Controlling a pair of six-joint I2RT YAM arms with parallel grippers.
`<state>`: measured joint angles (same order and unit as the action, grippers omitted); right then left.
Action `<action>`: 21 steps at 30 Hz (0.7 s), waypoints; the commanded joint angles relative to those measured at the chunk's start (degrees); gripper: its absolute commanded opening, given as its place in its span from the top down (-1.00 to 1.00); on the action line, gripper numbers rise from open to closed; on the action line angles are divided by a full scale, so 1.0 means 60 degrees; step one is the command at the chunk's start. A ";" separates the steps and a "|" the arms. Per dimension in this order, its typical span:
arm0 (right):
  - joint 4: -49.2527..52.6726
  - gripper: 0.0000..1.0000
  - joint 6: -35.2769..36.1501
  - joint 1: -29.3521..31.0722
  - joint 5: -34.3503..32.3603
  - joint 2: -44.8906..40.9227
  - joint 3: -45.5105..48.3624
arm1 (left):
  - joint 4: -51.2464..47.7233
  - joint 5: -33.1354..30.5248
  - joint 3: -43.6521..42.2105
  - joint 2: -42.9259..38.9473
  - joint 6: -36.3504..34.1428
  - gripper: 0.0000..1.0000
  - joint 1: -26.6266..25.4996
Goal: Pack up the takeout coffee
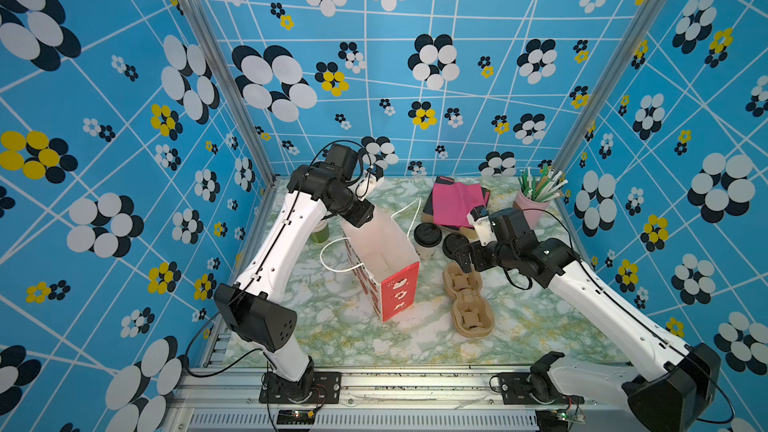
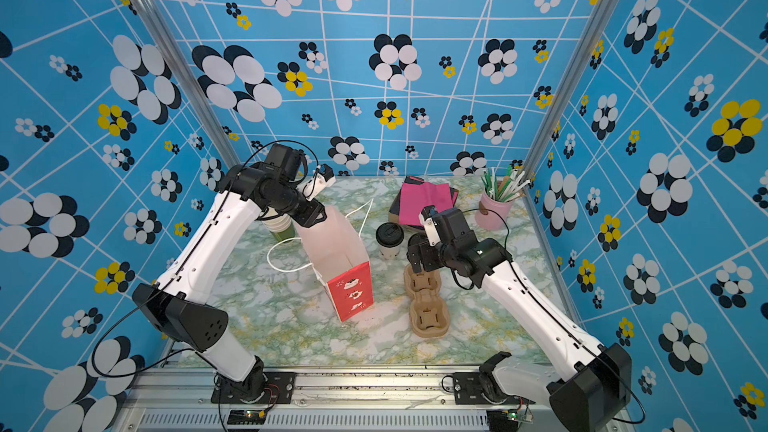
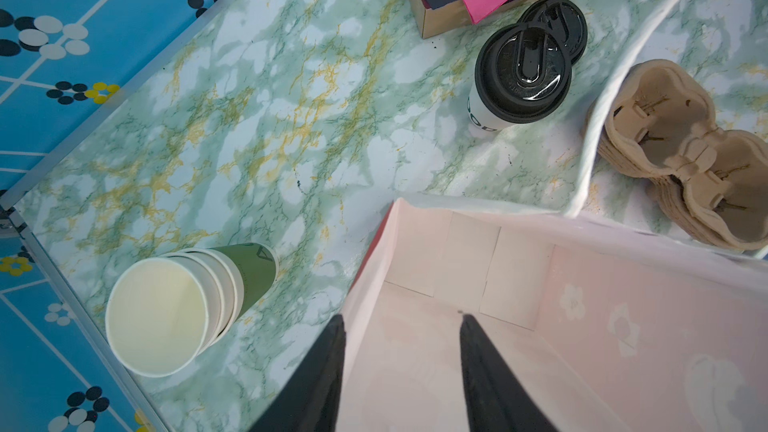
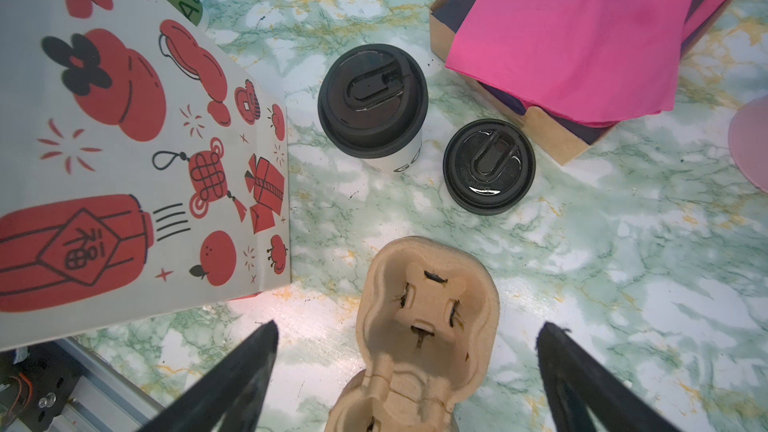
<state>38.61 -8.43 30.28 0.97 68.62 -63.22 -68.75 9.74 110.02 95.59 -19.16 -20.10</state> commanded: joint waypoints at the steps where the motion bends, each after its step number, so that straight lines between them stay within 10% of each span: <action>1: -0.0066 -0.98 -0.0091 -0.0052 0.0232 0.0059 0.0152 | 0.0071 0.0039 0.0488 -0.0136 -0.0074 0.06 0.0072; 21: 0.0693 -0.90 -0.0694 -0.0052 0.0379 -0.0260 0.0776 | -0.0570 -0.1022 0.0836 0.0989 -0.0081 0.26 0.0326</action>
<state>40.88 -11.16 30.28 2.24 68.60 -59.51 -71.40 3.79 114.61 100.40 -19.55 -19.05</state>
